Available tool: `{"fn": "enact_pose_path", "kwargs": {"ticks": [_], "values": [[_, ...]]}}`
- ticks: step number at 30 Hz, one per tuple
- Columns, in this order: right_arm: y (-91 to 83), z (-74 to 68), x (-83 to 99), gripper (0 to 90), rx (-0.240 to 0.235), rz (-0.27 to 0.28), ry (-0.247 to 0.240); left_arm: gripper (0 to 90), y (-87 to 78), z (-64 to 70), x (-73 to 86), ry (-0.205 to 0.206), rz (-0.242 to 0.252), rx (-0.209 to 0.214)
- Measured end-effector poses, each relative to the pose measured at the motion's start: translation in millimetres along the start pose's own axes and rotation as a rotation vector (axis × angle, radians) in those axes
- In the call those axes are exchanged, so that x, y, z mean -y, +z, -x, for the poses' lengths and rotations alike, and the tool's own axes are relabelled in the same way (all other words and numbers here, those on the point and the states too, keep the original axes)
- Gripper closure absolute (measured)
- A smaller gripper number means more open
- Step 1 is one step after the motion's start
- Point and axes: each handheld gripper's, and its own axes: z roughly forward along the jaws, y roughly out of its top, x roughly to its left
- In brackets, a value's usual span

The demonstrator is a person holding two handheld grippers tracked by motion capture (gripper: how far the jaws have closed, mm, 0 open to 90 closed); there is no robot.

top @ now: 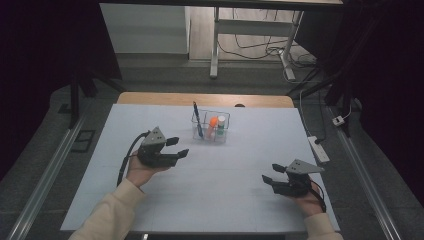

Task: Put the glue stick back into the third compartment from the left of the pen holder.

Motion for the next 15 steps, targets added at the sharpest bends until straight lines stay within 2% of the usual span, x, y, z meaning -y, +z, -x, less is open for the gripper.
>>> {"fn": "enact_pose_path", "kwargs": {"ticks": [3, 5, 9, 15], "values": [[0.1, -0.2, 0.2, 37.3, 0.000, 0.003, 0.002, 39.8, -10.1, 3.3, 11.8, -0.004, -0.003, -0.013], [0.1, -0.1, 0.1, 37.3, 0.000, 0.003, 0.001, 39.5, -14.1, 6.0, 19.9, 0.005, -0.022, -0.025], [-0.2, 0.3, 0.4, 37.3, 0.004, 0.000, 0.001, 39.2, -20.8, 8.9, 34.7, -0.007, -0.041, -0.030], [-0.8, 1.0, 1.0, 37.3, 0.006, 0.006, 0.006, 37.7, -31.2, 15.4, 55.2, -0.002, -0.076, -0.050]]}}
